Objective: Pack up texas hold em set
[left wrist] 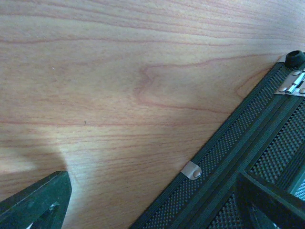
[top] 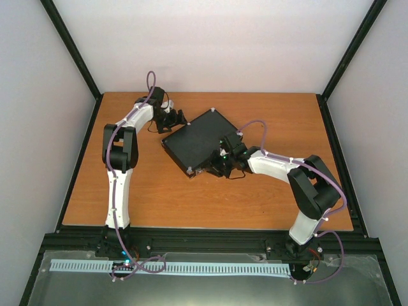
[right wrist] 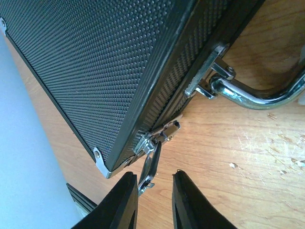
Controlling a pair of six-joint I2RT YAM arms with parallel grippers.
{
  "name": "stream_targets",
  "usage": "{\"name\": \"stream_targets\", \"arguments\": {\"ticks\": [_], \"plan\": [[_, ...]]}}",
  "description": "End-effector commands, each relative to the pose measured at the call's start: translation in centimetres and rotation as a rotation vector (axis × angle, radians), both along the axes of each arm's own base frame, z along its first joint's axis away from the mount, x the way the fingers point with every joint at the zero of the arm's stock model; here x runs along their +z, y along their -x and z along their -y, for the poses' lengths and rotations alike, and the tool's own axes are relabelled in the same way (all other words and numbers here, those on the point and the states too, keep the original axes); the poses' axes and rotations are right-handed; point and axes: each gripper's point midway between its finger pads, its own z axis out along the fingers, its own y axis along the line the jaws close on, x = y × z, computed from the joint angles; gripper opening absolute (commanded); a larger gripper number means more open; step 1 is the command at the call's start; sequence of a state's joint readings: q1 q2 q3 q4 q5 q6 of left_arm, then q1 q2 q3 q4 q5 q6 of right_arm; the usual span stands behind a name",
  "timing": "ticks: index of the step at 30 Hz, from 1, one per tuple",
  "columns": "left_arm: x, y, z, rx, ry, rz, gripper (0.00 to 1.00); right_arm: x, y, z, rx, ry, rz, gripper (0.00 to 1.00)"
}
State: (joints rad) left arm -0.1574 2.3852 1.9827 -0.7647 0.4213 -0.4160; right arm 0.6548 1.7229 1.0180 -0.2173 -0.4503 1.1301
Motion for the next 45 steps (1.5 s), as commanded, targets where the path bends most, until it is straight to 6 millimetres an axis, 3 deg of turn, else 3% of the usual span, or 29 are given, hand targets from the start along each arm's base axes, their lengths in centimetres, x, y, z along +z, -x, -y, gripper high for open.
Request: {"name": "stream_targets", "arguments": {"ticks": [1,13,19,24,32,39,45], "plan": [[-3.7,2.7,-2.6,0.026,-0.074,-0.139,0.97,0.4,-1.3,-0.3,-0.032,-0.008,0.025,0.23],[-3.8,2.8,-2.7,0.028,-0.075,-0.143,0.97,-0.5,-1.5,-0.7,-0.024,0.004,0.005,0.22],[-3.9,2.9,-2.8,0.029,-0.076,-0.146,0.97,-1.3,-1.0,-0.9,-0.013,0.017,-0.012,0.18],[-3.7,2.8,-2.9,0.030,-0.076,-0.143,0.97,-2.2,-0.4,-1.3,-0.009,0.034,-0.026,0.03],[-3.9,2.9,-2.9,0.034,-0.071,-0.149,0.97,-2.5,0.6,-0.5,-0.041,0.073,-0.002,0.03],[-4.4,3.2,-2.7,0.042,-0.059,-0.164,0.97,-5.6,2.1,0.9,-0.097,0.116,0.007,0.03],[-4.7,3.2,-2.7,0.046,-0.062,-0.168,0.97,-8.1,1.5,1.2,-0.140,0.136,0.050,0.03]]}}
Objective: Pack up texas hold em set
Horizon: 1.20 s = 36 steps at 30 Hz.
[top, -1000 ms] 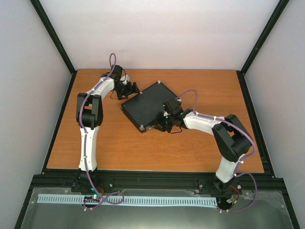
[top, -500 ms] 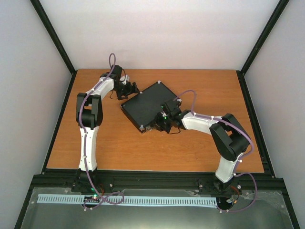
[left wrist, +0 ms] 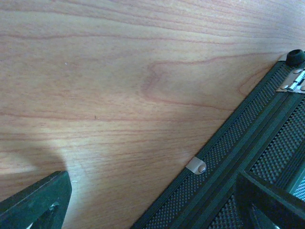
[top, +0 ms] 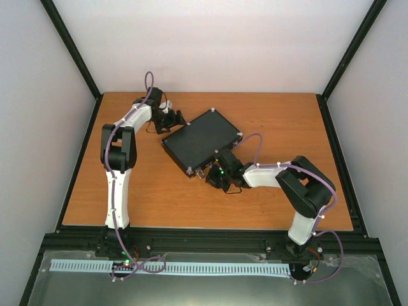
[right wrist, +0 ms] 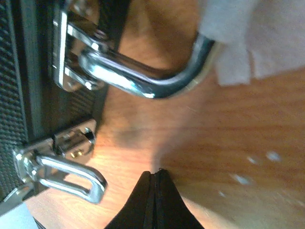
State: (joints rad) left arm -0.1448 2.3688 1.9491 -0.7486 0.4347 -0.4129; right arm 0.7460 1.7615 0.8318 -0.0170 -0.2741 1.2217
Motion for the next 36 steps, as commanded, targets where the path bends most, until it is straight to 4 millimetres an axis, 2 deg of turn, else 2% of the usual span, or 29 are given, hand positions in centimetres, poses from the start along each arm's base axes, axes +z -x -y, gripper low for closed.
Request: {"name": "stream_targets", "arguments": {"ticks": [1,3,7,12,15,18,21,29,36], "plan": [[-4.8,3.0,-2.2,0.040,-0.071,-0.169,0.97,-2.3,-1.3,0.2,-0.059,0.029,0.044,0.03],[-4.9,3.0,-2.1,0.040,-0.065,-0.173,0.97,-2.6,-1.5,-0.2,-0.061,0.027,0.046,0.03],[-4.8,2.9,-2.0,0.041,-0.060,-0.170,0.97,-2.1,-0.2,0.5,-0.055,0.068,0.036,0.03],[-4.9,3.0,-1.9,0.042,-0.053,-0.178,0.97,0.9,1.6,1.8,0.065,0.095,0.138,0.03],[-5.0,3.0,-1.9,0.044,-0.053,-0.180,0.97,2.8,1.9,1.9,0.125,0.066,0.236,0.03],[-5.2,3.1,-1.9,0.046,-0.050,-0.186,0.97,4.4,1.2,1.4,0.143,0.020,0.323,0.03],[-5.2,3.1,-1.8,0.045,-0.049,-0.185,0.97,5.1,0.3,0.3,0.148,-0.025,0.374,0.03],[-5.3,2.9,-1.8,0.044,-0.049,-0.186,0.97,4.1,-1.4,-2.1,0.150,-0.081,0.392,0.03],[-5.8,3.1,-1.9,0.041,-0.053,-0.194,0.97,4.6,-2.1,-2.4,0.133,-0.089,0.409,0.03]]}}
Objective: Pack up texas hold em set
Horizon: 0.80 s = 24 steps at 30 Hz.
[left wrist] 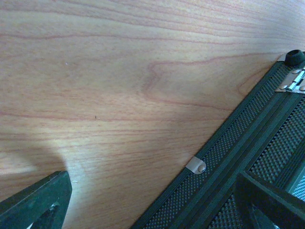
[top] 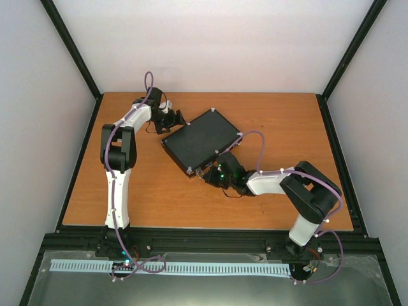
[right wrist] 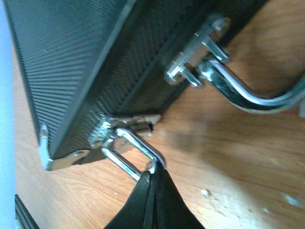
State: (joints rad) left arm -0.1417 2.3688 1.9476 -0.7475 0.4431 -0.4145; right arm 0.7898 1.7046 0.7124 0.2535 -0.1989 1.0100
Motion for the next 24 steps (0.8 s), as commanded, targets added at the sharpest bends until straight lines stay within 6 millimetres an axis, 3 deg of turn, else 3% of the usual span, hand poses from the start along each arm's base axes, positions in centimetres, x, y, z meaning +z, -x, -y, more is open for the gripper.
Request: {"name": "stream_targets", "arguments": {"ticks": [1,9,24], "plan": [[-5.8,3.1,-1.9,0.039,-0.063,-0.192,0.97,2.7,-1.6,-1.2,-0.002,-0.056,0.092,0.03],[-6.0,2.9,-1.9,0.040,-0.065,-0.193,0.97,3.5,-1.4,-0.1,-0.010,-0.007,0.109,0.03],[-6.0,3.0,-1.8,0.038,-0.061,-0.194,0.97,-0.5,-3.3,-2.4,0.019,0.060,0.037,0.03]]}}
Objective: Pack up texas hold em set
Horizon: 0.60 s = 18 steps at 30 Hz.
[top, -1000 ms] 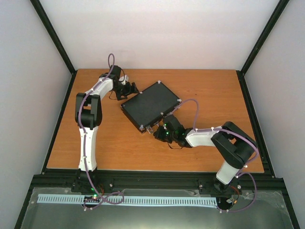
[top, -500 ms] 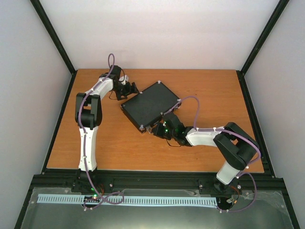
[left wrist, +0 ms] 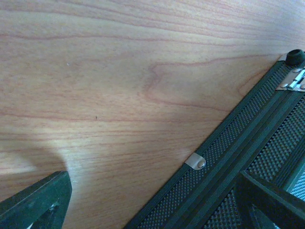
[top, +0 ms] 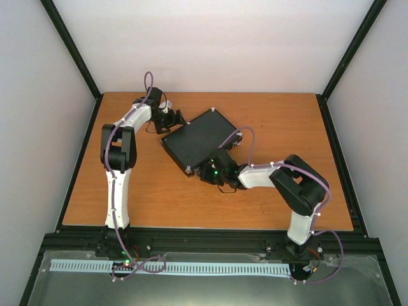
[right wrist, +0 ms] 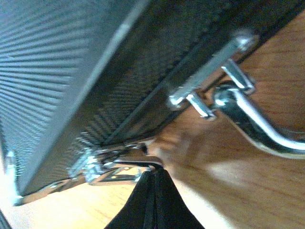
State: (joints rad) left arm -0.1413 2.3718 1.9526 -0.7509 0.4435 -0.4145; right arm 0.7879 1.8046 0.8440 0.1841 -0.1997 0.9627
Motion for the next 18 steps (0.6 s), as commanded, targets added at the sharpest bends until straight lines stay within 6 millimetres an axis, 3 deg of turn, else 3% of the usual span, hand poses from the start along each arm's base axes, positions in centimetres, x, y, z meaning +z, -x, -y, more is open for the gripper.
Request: {"name": "stream_targets", "arguments": {"ticks": [1,18], "plan": [[-5.9,3.0,-1.8,0.039,-0.061,-0.194,0.97,-0.2,-1.5,-0.5,-0.018,0.034,0.027,0.03],[-6.6,3.7,-1.0,0.045,-0.019,-0.218,0.96,-2.5,-2.2,0.2,-0.076,0.070,0.021,0.03]]}}
